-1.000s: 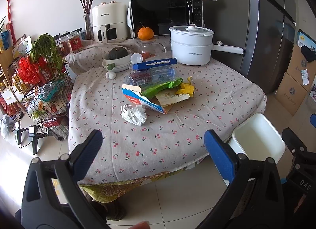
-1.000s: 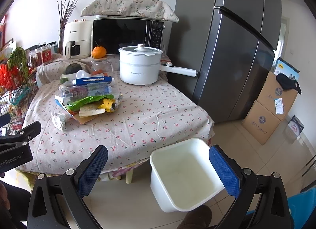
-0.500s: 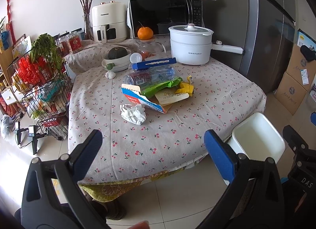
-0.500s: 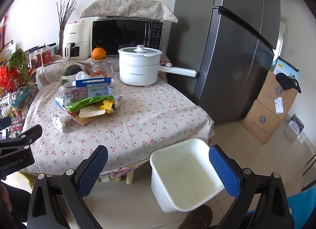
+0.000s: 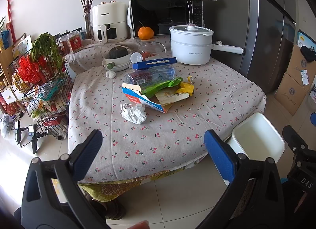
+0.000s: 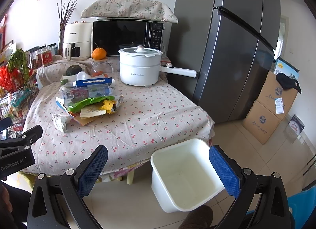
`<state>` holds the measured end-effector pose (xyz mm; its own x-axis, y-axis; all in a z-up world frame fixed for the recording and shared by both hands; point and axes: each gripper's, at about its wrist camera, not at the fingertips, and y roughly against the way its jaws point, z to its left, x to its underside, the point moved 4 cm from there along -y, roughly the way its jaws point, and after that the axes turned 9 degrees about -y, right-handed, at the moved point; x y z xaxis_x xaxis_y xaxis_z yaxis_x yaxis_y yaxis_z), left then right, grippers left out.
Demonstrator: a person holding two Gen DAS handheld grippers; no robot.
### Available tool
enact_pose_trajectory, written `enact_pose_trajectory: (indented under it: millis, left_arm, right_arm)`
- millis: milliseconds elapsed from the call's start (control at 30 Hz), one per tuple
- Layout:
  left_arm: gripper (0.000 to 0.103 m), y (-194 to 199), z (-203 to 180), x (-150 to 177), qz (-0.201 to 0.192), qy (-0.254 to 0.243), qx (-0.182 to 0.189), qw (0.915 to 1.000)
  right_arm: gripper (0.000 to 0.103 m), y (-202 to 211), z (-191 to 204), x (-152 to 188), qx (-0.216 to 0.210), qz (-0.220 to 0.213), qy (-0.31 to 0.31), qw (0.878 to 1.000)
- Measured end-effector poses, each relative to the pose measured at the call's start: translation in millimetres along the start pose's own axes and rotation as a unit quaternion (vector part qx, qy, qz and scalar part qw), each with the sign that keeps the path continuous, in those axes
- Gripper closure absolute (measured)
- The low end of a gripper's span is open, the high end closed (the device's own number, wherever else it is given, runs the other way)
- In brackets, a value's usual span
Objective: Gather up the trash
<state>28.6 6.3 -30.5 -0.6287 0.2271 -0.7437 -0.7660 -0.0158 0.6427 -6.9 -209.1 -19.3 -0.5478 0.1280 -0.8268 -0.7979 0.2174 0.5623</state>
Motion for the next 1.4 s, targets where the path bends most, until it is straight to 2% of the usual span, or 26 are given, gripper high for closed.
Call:
enact_pose_trajectory:
  millis: [1400]
  left_arm:
    - [0.001, -2.7, 5.6, 5.3, 0.005, 0.007, 0.001, 1.0]
  right_arm:
    - [0.0, -2.3, 1.0, 2.2, 0.004, 0.003, 0.002, 1.0]
